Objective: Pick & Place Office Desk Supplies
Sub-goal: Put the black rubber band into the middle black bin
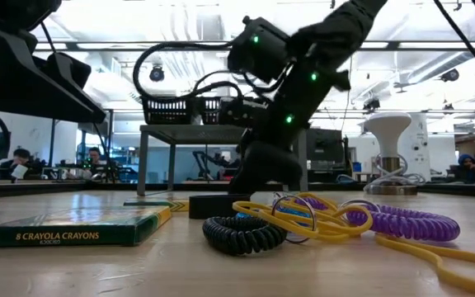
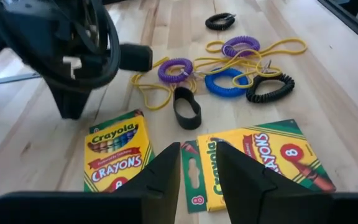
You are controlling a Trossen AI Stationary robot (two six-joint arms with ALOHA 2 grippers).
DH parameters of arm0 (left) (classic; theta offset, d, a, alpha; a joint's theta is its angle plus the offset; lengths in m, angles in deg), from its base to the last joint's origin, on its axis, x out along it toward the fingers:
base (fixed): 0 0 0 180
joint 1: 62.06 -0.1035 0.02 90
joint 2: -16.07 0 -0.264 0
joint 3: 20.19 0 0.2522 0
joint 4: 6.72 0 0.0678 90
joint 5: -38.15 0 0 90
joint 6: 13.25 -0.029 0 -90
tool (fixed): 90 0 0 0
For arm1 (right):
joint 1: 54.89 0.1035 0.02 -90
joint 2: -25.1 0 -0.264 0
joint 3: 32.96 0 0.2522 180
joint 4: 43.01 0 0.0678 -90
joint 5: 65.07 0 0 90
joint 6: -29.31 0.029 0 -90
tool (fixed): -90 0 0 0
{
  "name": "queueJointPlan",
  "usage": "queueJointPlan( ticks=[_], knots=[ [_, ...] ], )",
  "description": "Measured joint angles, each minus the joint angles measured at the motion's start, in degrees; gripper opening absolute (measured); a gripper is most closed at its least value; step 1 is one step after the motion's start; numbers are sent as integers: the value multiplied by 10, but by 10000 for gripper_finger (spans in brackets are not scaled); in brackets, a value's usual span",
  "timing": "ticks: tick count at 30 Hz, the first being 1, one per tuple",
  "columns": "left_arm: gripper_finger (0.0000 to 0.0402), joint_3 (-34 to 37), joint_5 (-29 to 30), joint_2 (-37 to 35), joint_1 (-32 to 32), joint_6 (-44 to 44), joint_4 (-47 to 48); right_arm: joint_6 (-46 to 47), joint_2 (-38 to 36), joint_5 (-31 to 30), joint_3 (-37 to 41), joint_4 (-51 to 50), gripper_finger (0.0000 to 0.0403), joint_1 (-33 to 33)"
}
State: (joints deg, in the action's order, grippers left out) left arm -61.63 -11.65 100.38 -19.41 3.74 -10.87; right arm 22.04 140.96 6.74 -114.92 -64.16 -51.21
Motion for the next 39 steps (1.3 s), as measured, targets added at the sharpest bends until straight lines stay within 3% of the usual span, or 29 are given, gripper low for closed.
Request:
queueJointPlan(
  ticks=[2,9,14,17,19,23,26,29,34,39],
  knots=[
    [107,0,-2,0,0,0,0,7,-15,-12,-4,-8,19,8],
    [107,0,-2,0,0,0,0,33,-130,-83,50,33,13,59],
    [107,0,-2,0,0,0,-5,10,-222,-100,100,215,13,67],
    [107,0,1,0,-1,0,-10,-15,-245,-93,115,322,13,34],
    [107,0,1,0,-1,0,-11,-20,-249,-53,112,350,13,-4],
    [107,0,1,0,-1,-1,-11,17,-248,83,69,261,13,-80],
    [107,0,2,0,-1,-1,-11,16,-247,178,29,142,13,-93],
    [107,0,3,0,-1,-2,-10,25,-247,173,1,69,13,-67],
    [107,0,3,0,-1,-2,-9,13,-247,12,-20,50,13,-21],
    [106,0,3,0,-1,0,-12,9,-240,-9,-45,74,10,-44]
  ],
)
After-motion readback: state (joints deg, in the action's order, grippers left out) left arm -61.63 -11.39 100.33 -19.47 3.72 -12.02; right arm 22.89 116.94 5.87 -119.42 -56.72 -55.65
